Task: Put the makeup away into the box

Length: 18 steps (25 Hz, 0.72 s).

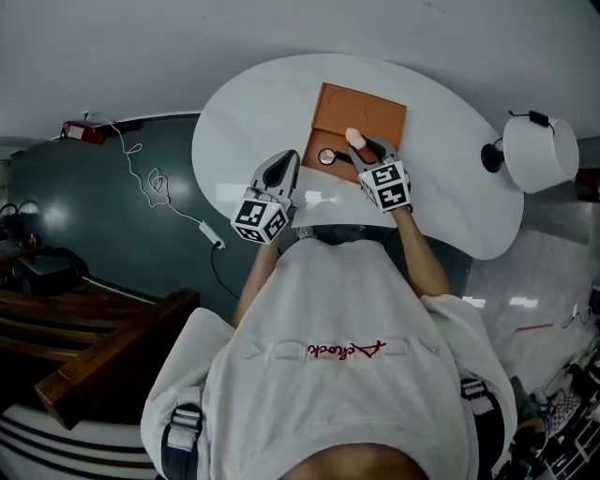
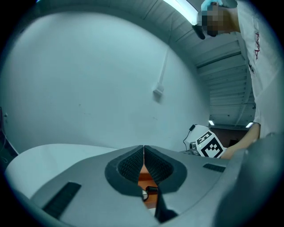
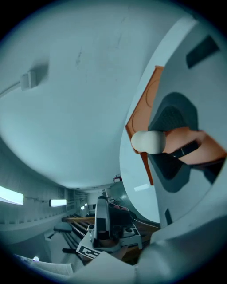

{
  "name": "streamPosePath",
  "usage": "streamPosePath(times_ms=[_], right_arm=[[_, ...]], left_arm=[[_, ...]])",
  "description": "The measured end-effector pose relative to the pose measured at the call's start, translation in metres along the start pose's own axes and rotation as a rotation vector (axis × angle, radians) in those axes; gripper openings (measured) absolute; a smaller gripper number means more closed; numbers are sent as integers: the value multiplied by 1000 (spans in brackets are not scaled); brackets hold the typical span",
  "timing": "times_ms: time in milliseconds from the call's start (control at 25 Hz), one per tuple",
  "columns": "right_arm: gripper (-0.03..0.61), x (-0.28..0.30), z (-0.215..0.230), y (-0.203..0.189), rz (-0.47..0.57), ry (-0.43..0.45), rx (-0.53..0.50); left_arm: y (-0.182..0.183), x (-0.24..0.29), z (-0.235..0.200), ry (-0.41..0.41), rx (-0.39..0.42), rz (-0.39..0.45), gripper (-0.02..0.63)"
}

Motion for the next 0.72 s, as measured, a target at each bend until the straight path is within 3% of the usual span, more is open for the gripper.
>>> streamPosePath(times_ms=[240, 480, 720], right_arm=[[158, 31, -34, 18, -39, 116, -137], [158, 42, -43, 14, -96, 184, -218], [158, 47, -54, -7, -216, 242, -562]], left_arm=[[-4, -33, -23, 111, -39, 31, 12], [-7, -39, -29, 150, -65, 43, 12], [-14, -30, -30, 140, -86, 28, 12]])
Point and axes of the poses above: the fingertips, and each gripper's own axes: x forward along the fingers, z to its right, y out of its top, the point moved 8 cm from there along -x, backward along the fingers, and after that the axes turned 5 degrees about -z, right-handed, at the moved point
